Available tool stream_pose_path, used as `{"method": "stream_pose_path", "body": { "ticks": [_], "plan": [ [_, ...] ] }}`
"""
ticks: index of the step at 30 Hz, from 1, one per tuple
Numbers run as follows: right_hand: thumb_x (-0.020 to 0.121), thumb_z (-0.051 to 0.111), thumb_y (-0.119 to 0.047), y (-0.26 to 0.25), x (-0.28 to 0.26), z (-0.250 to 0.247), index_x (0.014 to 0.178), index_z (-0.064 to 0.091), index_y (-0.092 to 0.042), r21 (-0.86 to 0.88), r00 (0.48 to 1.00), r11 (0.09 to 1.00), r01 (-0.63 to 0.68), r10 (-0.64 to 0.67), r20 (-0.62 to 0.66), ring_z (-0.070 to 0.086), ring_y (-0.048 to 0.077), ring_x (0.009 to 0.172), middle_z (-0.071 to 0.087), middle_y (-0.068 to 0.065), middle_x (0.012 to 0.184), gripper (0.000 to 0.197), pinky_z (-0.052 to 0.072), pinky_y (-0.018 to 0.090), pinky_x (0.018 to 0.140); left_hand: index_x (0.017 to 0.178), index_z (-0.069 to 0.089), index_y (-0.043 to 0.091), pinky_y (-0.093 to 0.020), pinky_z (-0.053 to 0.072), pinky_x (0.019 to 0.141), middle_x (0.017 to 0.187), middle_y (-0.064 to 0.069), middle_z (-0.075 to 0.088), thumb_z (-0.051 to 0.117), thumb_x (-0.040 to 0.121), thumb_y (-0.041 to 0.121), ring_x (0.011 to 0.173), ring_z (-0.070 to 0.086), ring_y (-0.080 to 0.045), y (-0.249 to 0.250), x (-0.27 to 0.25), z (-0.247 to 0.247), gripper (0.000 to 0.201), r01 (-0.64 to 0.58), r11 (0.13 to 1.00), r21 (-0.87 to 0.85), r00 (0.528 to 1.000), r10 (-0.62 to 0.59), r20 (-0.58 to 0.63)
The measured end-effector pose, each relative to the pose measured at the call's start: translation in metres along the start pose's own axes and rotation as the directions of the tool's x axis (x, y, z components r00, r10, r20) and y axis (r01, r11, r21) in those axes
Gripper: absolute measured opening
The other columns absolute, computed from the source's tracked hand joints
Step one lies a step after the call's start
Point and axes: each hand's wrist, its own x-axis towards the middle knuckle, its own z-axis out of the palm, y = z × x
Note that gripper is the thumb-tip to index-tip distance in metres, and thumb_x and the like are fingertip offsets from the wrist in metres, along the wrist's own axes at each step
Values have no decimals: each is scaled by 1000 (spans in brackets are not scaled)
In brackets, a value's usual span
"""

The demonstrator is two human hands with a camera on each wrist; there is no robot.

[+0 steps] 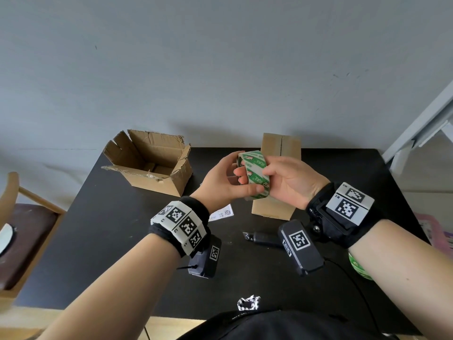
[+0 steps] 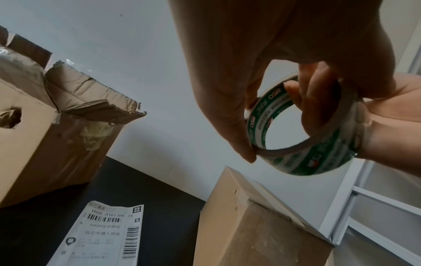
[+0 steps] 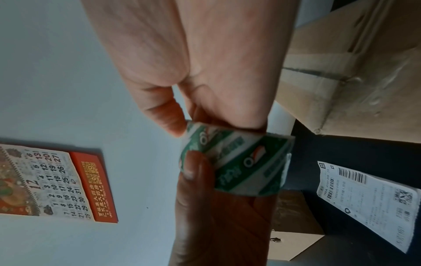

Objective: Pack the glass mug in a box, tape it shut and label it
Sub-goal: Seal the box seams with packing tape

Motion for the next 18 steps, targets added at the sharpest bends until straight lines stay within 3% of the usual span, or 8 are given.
{"method": "stream_pose_path", "body": {
  "ticks": [9,15,18],
  "plan": [
    [96,31,-3,4,1,-2,108,57,2,-30,997,999,16,-18,-76,68,23,80,69,18,90,29,58,35,71,121,47,20,-12,50,73,107,3,63,78,72,2,91,65,3,-1,-2,1,60,-19,998,52,1000,19,3],
    [93,31,4,1,-2,-4,113,55,4,-41,998,998,-47,46,-39,67,24,89,67,20,99,31,53,41,86,142,34,12,-21,54,77,122,-7,59,77,73,5,104,63,-10,-6,0,-3,81,73,997,-1,997,-73,19],
    [92,27,8,0,-3,-5,108,57,4,-56,997,997,-56,54,-49,68,24,87,68,20,95,34,53,41,85,142,31,13,-19,54,74,125,-5,56,76,73,3,102,62,-8,-7,1,-3,83,86,996,0,996,-86,10]
  ]
}}
